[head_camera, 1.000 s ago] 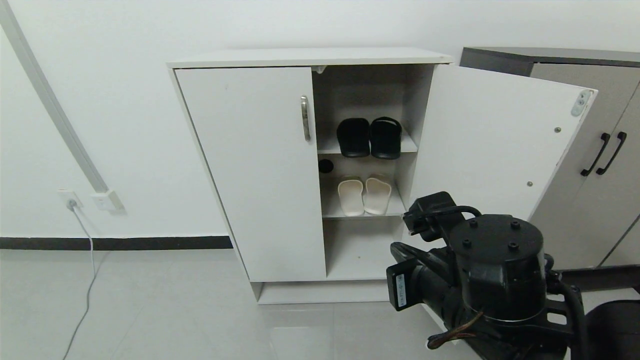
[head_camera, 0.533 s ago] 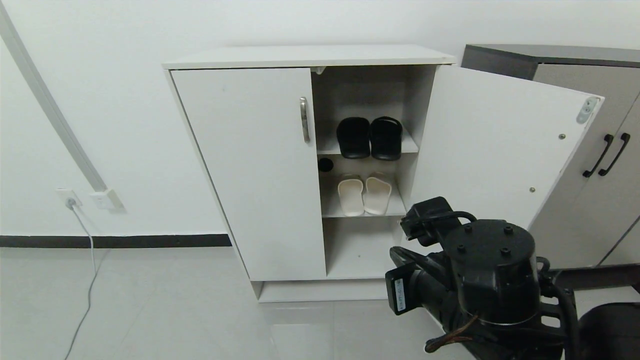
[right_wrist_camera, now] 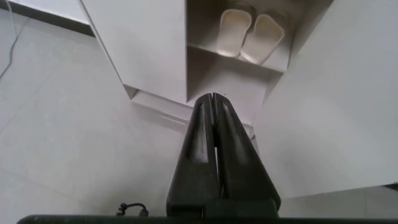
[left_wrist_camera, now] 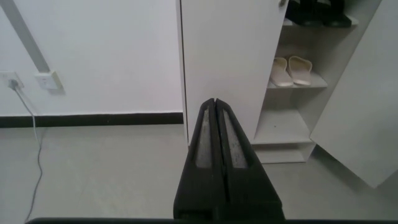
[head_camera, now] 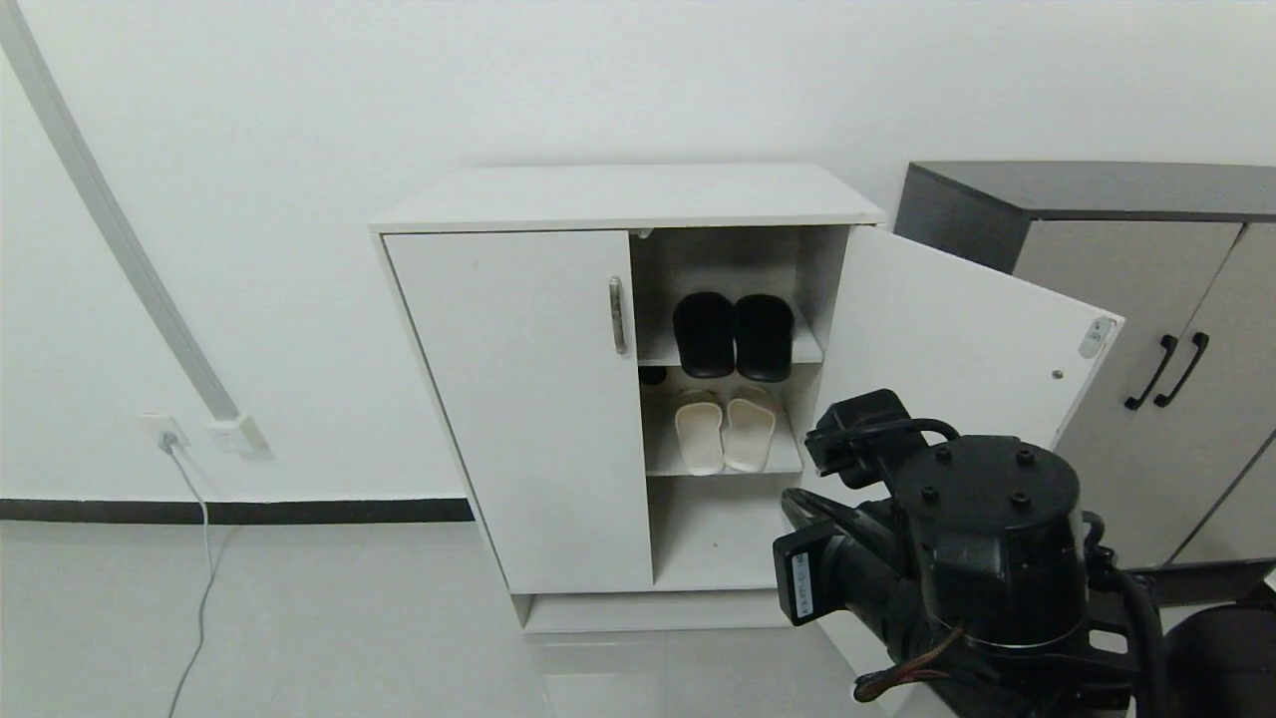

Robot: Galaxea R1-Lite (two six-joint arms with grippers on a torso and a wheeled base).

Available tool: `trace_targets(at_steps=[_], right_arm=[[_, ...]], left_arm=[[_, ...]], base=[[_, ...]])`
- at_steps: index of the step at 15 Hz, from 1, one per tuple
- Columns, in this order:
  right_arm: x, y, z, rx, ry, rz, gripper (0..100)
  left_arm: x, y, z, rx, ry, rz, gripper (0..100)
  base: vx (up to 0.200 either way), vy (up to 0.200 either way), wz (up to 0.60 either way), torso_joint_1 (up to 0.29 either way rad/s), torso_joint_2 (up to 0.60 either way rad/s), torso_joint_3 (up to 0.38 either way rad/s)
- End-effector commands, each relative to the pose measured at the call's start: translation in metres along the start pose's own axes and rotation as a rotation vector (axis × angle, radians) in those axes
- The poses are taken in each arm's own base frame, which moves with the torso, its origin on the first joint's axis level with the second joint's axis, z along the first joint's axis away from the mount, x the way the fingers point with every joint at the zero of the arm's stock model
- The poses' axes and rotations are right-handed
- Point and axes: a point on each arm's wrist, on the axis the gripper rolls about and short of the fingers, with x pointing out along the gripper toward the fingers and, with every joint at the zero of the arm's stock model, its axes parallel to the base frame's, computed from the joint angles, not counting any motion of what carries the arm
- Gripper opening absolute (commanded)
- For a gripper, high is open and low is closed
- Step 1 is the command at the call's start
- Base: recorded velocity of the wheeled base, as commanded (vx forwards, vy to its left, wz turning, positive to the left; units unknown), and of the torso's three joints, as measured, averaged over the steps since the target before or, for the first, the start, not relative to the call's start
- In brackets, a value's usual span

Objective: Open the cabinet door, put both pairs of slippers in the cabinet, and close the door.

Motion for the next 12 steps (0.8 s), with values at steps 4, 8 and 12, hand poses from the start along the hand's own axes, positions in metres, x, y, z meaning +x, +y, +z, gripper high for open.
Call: trace_targets(at_steps=[4, 8, 12], right_arm=[[0.0000, 0.0004, -0.0011, -0.002, 0.001, 0.001, 0], [-0.0007, 0.0001, -0.0003, -0.002, -0.001, 0.002, 0], [-0.0019, -0.0006, 0.0013, -0.002, -0.007, 0.003, 0]], left_arm=[[0.0001, 0.0000, 0.0001, 0.000, 0.000, 0.001, 0], [0.0001, 0.0000, 0.0001, 0.000, 0.000, 0.001, 0], [0.0001, 0.0000, 0.0001, 0.000, 0.000, 0.001, 0]], base=[[0.000, 0.000, 0.00, 0.140, -0.47, -0.331], [0.000, 0.000, 0.00, 0.165, -0.48, -0.315], [0.000, 0.000, 0.00, 0.188, -0.51, -0.314]])
